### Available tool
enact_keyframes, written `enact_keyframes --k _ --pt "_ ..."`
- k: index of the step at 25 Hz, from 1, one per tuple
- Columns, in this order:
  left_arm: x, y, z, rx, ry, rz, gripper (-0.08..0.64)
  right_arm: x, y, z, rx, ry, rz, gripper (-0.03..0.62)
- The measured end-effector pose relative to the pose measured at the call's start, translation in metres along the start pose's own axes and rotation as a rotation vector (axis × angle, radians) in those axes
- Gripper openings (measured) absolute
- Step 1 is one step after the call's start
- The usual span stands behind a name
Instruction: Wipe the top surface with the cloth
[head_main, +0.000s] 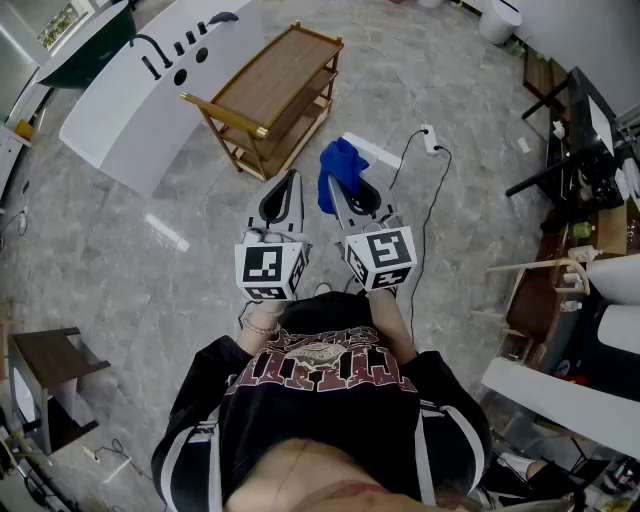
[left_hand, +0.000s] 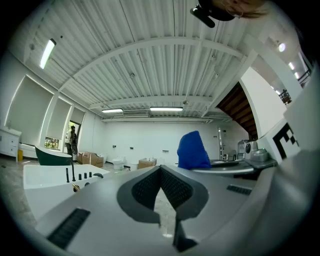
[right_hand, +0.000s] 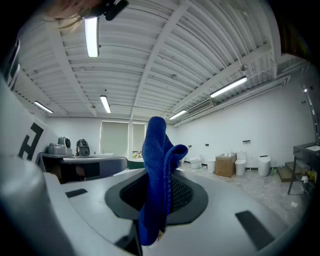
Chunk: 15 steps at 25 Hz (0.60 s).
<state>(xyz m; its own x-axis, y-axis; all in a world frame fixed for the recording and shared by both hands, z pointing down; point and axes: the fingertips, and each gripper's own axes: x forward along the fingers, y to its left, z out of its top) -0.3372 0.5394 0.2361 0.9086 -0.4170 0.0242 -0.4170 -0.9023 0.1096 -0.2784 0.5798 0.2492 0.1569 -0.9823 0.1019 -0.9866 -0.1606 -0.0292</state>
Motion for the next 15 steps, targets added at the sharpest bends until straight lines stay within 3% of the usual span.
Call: enact_keyframes --k 15 --pt "0.019 -0.01 -0.012 -0.02 0.018 0.01 0.048 -0.001 -0.025 -0.007 0.024 -0.006 0.009 0.087"
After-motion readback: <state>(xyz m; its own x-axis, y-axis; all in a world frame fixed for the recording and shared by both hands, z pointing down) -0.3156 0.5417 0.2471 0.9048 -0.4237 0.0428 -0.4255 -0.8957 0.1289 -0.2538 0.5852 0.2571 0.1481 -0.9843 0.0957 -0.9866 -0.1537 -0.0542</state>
